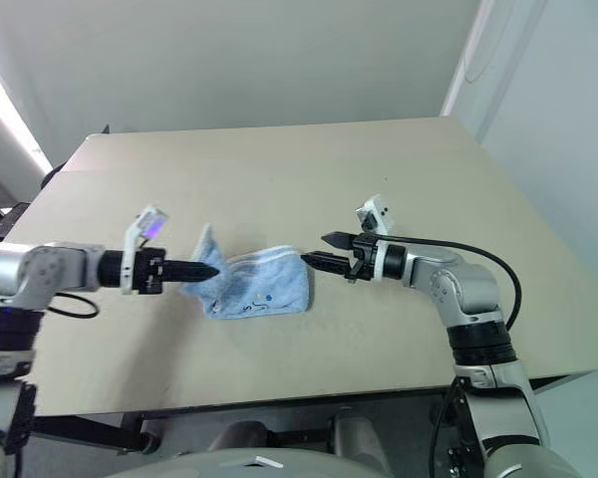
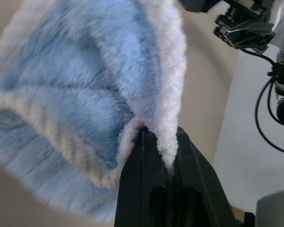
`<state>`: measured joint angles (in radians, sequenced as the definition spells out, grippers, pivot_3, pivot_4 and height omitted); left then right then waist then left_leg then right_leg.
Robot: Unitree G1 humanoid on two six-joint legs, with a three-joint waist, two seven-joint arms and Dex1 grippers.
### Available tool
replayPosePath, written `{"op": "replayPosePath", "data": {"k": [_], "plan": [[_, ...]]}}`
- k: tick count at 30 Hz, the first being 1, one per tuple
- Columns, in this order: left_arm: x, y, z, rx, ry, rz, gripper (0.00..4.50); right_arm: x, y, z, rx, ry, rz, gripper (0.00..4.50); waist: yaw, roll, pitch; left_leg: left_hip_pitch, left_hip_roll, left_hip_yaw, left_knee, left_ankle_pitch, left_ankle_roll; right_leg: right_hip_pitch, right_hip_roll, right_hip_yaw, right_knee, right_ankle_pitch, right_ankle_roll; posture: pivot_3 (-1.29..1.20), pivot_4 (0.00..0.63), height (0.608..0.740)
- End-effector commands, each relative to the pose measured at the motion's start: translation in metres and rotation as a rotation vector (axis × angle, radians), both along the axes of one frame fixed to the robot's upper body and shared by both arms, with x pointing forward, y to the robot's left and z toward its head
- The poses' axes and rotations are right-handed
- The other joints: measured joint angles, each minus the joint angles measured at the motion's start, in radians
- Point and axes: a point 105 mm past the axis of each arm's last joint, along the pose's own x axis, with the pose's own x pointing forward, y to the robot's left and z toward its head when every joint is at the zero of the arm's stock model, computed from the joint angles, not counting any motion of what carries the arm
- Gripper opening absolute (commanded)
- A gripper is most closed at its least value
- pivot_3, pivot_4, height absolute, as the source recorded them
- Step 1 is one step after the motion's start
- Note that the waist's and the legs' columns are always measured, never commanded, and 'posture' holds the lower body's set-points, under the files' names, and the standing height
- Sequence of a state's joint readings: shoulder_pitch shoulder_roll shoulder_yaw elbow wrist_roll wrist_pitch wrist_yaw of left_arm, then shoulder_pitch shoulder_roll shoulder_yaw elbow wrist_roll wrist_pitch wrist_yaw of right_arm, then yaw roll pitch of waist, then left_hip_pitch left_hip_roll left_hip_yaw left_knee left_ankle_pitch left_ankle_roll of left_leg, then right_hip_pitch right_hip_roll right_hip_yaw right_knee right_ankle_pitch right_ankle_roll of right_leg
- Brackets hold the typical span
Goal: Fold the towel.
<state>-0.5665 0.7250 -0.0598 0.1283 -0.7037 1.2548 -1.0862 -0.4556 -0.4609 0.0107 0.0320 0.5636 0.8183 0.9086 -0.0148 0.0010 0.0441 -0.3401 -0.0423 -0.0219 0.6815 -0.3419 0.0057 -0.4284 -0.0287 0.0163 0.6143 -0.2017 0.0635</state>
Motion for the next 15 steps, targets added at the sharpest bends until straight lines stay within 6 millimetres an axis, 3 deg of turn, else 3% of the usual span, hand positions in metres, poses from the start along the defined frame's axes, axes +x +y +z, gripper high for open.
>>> {"op": "replayPosePath", "data": {"k": [1, 6, 15], "plan": [[0.009, -0.014, 0.004, -0.006, -0.006, -0.038, 0.05, 0.0, -0.007, 0.014, 0.014, -0.055, -0.028, 4.5, 0.001, 0.0, 0.0, 0.0, 0.0, 0.0, 0.0, 0.0, 0.0, 0.0, 0.0, 0.0, 0.0, 0.0, 0.0, 0.0, 0.0, 0.74], [0.026, -0.044, -0.009, -0.004, 0.023, -0.085, 0.05, -0.002, -0.01, 0.01, 0.016, -0.042, -0.064, 4.5, 0.003, 0.0, 0.0, 0.0, 0.0, 0.0, 0.001, 0.0, 0.0, 0.0, 0.0, 0.0, 0.0, 0.0, 0.0, 0.0, 0.0, 0.74], [0.022, -0.09, -0.034, -0.039, 0.044, -0.167, 0.05, -0.005, -0.021, -0.001, -0.005, -0.023, -0.15, 4.5, 0.003, -0.001, 0.001, 0.0, 0.0, 0.0, 0.001, 0.0, 0.0, 0.0, 0.0, 0.001, 0.0, 0.0, 0.0, 0.0, 0.0, 0.74]]}}
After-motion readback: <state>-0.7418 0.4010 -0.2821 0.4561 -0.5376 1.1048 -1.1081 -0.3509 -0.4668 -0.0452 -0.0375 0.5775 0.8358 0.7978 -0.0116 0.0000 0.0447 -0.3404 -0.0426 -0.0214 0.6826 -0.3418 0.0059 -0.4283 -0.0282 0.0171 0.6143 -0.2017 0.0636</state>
